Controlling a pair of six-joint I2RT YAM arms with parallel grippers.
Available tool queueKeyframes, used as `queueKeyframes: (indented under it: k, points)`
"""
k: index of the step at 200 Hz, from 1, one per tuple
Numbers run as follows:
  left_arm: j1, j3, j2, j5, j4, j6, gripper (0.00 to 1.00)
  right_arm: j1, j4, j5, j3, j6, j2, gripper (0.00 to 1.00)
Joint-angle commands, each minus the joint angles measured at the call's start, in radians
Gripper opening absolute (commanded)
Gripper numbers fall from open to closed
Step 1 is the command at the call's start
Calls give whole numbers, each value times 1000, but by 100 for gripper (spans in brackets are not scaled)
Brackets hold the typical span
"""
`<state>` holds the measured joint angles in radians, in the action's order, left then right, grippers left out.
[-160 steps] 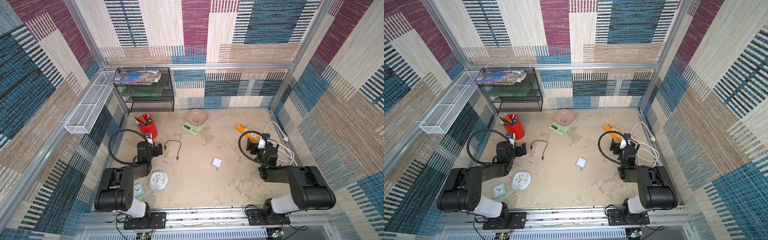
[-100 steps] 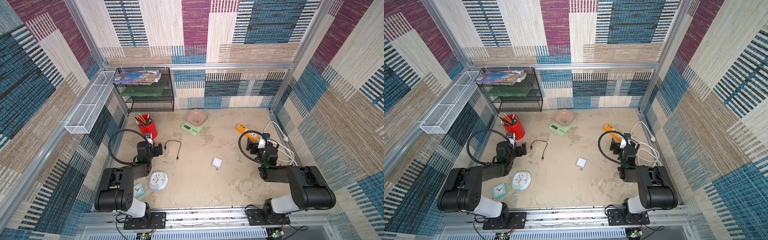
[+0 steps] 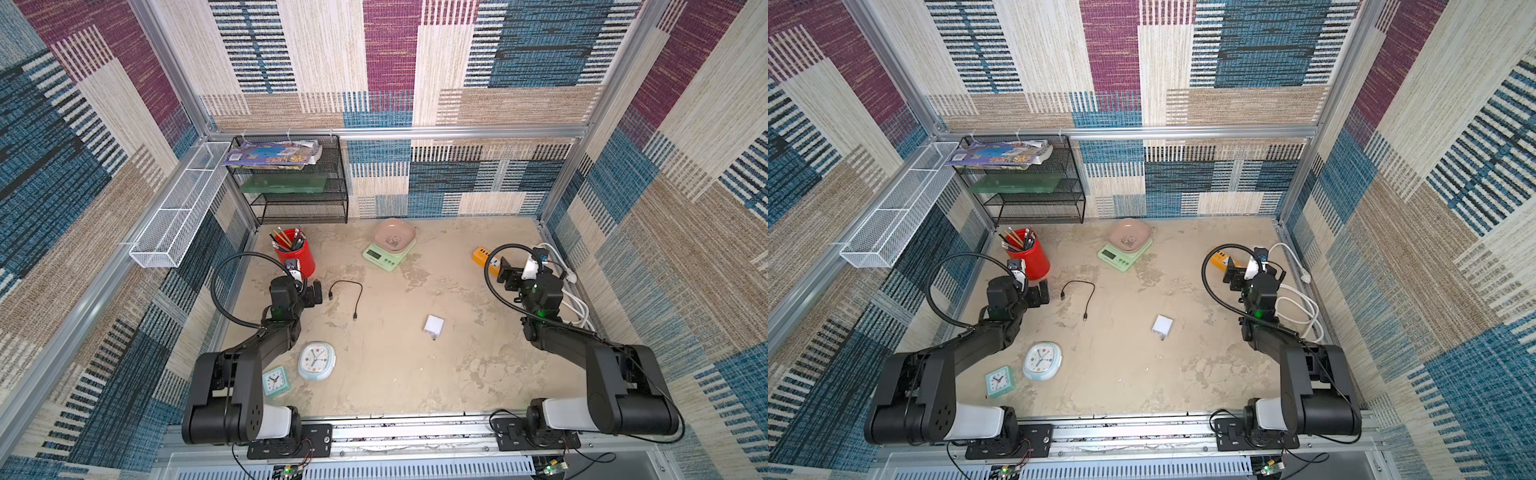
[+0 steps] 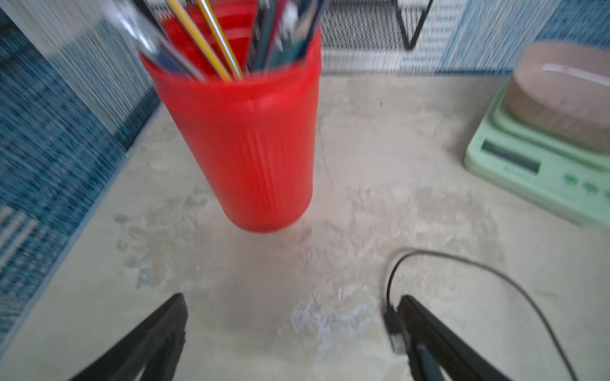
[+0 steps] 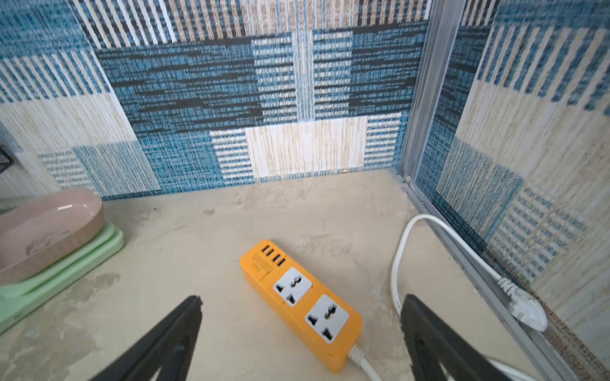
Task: Charge the electronic scale
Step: Move the charging cable to the center of the board.
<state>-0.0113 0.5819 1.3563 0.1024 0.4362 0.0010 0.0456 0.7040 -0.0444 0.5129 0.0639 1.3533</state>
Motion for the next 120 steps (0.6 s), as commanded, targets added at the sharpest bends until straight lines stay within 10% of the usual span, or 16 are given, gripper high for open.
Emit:
queueKeyframes:
  k: [1,48,120]
  points:
    - [8,24,-79,38,-166,-23,99,12,-273,24,106,181,-32,95]
    - [32,48,-261,48,-363,-264,99,-75,-677,286,427,317,104,95]
    - [31,124,-228,-241,-527,-403,99,-570,-807,222,653,274,345,100]
